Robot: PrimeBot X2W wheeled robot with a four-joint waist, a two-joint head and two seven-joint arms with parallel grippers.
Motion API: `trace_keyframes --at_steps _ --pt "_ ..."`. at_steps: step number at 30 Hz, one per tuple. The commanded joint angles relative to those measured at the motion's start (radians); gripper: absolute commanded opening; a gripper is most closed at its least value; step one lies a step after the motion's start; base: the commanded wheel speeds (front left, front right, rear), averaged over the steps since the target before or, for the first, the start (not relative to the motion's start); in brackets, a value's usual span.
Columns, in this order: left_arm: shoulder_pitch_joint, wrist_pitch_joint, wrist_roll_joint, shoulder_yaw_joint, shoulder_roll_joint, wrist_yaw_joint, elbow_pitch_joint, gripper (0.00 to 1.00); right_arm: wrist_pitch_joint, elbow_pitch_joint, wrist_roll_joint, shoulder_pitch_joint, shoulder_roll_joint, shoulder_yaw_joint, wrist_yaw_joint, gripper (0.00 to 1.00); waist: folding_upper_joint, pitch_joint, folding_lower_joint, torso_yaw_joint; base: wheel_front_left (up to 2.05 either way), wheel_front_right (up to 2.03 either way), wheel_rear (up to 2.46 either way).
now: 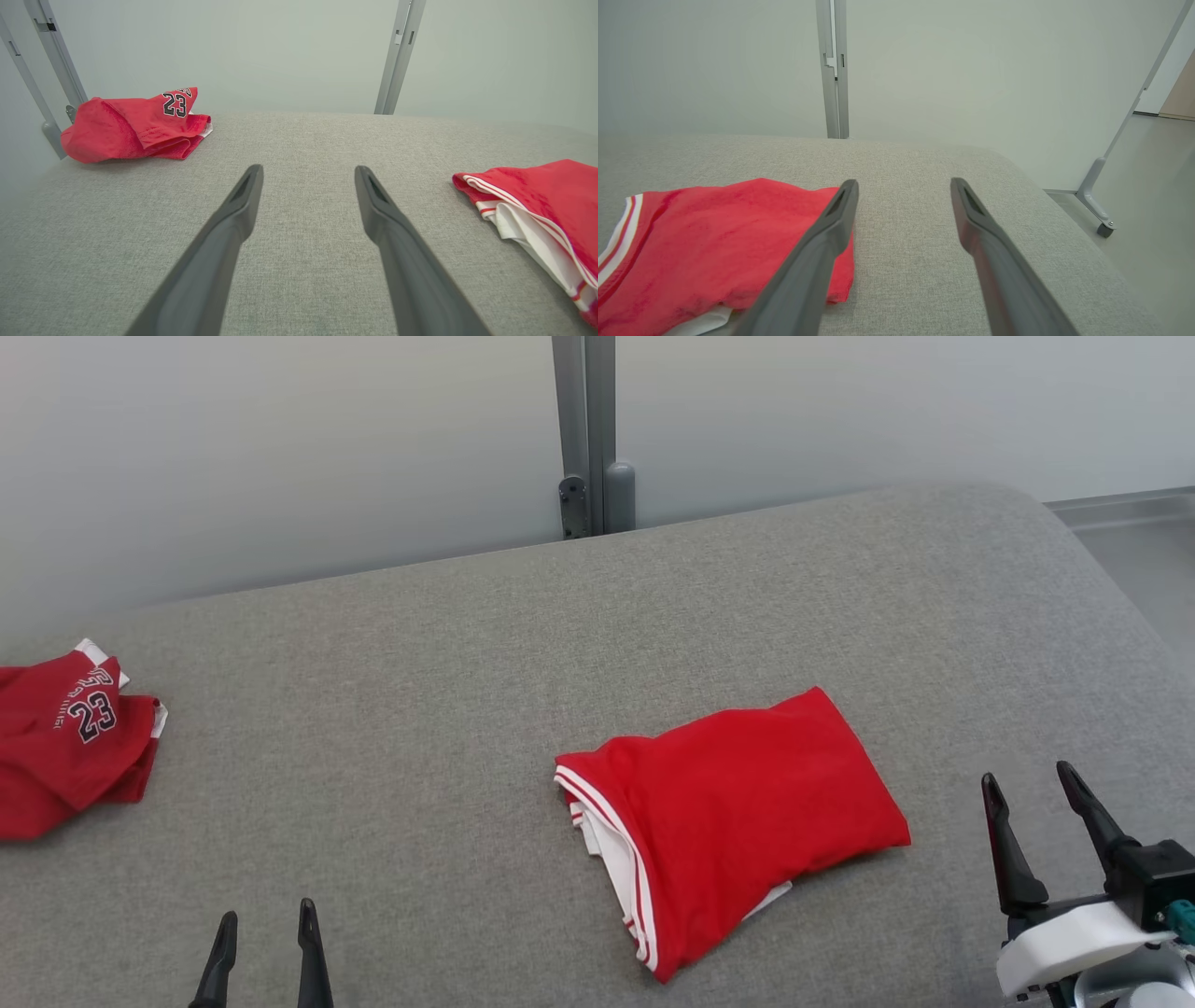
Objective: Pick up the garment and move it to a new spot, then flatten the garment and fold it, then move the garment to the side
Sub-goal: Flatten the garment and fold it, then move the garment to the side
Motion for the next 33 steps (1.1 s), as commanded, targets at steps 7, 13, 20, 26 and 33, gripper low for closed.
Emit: trace_keyframes --at_steps 7,13,20,26,33 --pt "0.008 0.000 -0.006 0.008 0.000 -0.010 0.013 1.00 -0.003 0.007 -0.009 0.040 0.051 0.002 -0.001 1.00 0.0000 -0.014 0.0000 0.033 0.00 0.00 0.00" --pt "0.013 0.000 -0.010 0.007 -0.001 -0.005 0.014 1.00 -0.003 0.009 -0.007 0.027 0.053 0.016 -0.001 1.00 0.0000 -0.016 0.0000 0.047 0.00 0.00 0.00" --pt "0.017 0.000 -0.012 0.009 -0.001 -0.008 0.018 1.00 -0.003 0.015 -0.006 0.018 0.045 0.019 -0.001 1.00 0.0000 -0.019 0.0000 0.061 0.00 0.00 0.00" --pt "0.009 0.000 -0.010 0.010 -0.001 -0.008 0.010 1.00 -0.003 0.021 0.052 -0.021 0.037 0.058 -0.001 1.00 0.0000 -0.011 0.0000 0.069 0.00 0.00 0.00" --pt "-0.017 0.000 0.009 -0.004 0.000 -0.015 0.002 1.00 0.195 0.131 0.279 -0.217 -0.084 0.165 0.000 1.00 0.0000 0.049 0.0000 0.075 0.00 0.00 0.00"
